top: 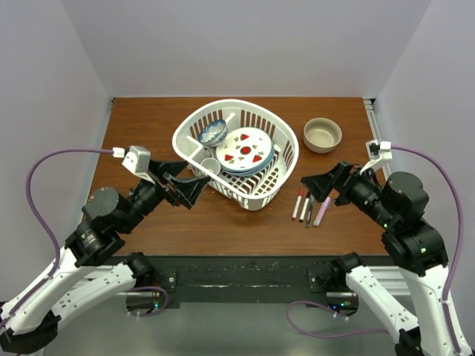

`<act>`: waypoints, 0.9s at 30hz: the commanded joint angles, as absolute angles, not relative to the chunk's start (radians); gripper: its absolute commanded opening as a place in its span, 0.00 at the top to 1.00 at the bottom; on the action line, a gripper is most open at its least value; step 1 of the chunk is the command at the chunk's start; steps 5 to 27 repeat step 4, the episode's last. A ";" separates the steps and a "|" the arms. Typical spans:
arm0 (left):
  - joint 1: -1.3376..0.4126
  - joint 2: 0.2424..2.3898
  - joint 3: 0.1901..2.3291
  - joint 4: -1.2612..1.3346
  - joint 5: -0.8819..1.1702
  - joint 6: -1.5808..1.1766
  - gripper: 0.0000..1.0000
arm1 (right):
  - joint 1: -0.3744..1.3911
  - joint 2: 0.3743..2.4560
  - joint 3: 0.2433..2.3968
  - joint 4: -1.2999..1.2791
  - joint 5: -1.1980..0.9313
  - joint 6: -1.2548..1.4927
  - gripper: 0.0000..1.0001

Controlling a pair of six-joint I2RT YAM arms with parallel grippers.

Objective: Insert the pens into the pen caps

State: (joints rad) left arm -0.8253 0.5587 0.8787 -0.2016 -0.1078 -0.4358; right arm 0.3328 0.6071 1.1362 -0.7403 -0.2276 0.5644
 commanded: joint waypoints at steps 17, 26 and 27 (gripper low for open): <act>-0.824 0.561 0.877 -0.147 -0.098 -0.449 0.00 | 0.330 0.597 1.141 -0.698 -0.250 0.575 0.01; -0.824 0.561 0.877 -0.147 -0.098 -0.449 0.00 | 0.330 0.597 1.141 -0.698 -0.250 0.575 0.01; -0.824 0.561 0.877 -0.147 -0.098 -0.449 0.00 | 0.330 0.597 1.141 -0.698 -0.250 0.575 0.01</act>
